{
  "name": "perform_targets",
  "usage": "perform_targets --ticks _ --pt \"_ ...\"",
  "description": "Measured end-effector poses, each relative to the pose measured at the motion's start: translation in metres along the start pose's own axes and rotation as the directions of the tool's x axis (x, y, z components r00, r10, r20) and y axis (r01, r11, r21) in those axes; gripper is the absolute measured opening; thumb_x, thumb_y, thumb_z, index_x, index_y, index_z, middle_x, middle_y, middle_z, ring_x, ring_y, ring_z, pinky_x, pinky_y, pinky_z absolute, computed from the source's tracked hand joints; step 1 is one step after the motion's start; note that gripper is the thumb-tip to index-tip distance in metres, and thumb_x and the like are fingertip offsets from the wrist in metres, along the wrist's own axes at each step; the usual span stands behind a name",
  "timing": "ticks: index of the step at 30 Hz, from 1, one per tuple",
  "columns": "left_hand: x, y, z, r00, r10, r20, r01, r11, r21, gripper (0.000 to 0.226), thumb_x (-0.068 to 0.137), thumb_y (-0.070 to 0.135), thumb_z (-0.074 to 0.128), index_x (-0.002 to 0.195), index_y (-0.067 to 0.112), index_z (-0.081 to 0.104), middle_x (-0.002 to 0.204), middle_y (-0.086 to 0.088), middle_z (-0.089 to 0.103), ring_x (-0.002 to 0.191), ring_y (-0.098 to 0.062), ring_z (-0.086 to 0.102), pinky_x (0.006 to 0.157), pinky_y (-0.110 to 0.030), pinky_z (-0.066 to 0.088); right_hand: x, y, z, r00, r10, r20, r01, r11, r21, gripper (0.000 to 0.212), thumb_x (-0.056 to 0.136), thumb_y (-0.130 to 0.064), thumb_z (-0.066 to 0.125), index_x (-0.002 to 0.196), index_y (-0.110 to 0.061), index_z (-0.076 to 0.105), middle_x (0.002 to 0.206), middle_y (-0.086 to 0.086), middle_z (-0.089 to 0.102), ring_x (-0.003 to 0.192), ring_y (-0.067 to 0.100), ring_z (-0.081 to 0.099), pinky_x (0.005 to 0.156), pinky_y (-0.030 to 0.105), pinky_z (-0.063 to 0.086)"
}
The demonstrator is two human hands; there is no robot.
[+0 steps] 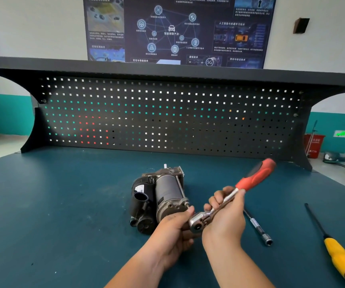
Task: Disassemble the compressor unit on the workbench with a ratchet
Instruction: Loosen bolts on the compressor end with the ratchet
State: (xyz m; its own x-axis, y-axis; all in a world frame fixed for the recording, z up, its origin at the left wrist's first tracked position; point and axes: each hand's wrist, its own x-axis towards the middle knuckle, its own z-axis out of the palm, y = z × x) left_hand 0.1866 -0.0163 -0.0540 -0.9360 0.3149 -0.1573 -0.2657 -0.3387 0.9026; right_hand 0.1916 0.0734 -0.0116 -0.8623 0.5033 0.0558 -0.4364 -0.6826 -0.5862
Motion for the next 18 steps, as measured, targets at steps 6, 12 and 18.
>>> perform_targets --ticks 6,12,18 --pt "-0.003 0.004 0.002 0.998 -0.053 0.034 0.052 0.998 0.029 0.03 0.061 0.041 0.067 0.079 0.017 0.066 0.07 -0.001 0.07 0.054 -0.014 0.067 0.037 -0.014 0.032 0.001 -0.001 0.001 0.996 -0.032 0.088 0.043 0.992 -0.118 0.037 0.102 -0.035 0.029 0.077 -0.019 0.051 0.048 -0.012 0.035 0.04 0.005 0.03 0.042 0.017 0.033" --pt "-0.001 0.002 -0.001 0.998 -0.065 0.002 0.065 0.997 0.03 0.031 0.059 0.044 0.071 0.078 0.02 0.068 0.072 -0.001 0.053 0.052 -0.014 0.065 0.036 -0.014 0.031 -0.007 0.003 0.002 0.853 -0.16 0.496 0.346 0.885 -0.311 0.032 0.096 -0.037 0.04 0.088 -0.014 0.06 0.052 -0.011 0.038 0.045 0.003 0.034 0.044 0.017 0.034" --pt "0.004 -0.005 -0.009 0.999 0.008 0.031 -0.009 0.999 0.035 0.036 0.102 0.011 0.028 0.078 0.015 0.055 0.056 0.01 0.064 0.056 -0.002 0.063 0.052 -0.018 0.049 -0.018 0.012 -0.005 0.487 -0.095 0.868 0.779 0.497 -0.382 0.029 0.088 -0.045 0.045 0.095 -0.029 0.068 0.08 -0.016 0.065 0.075 0.0 0.059 0.067 0.02 0.045"
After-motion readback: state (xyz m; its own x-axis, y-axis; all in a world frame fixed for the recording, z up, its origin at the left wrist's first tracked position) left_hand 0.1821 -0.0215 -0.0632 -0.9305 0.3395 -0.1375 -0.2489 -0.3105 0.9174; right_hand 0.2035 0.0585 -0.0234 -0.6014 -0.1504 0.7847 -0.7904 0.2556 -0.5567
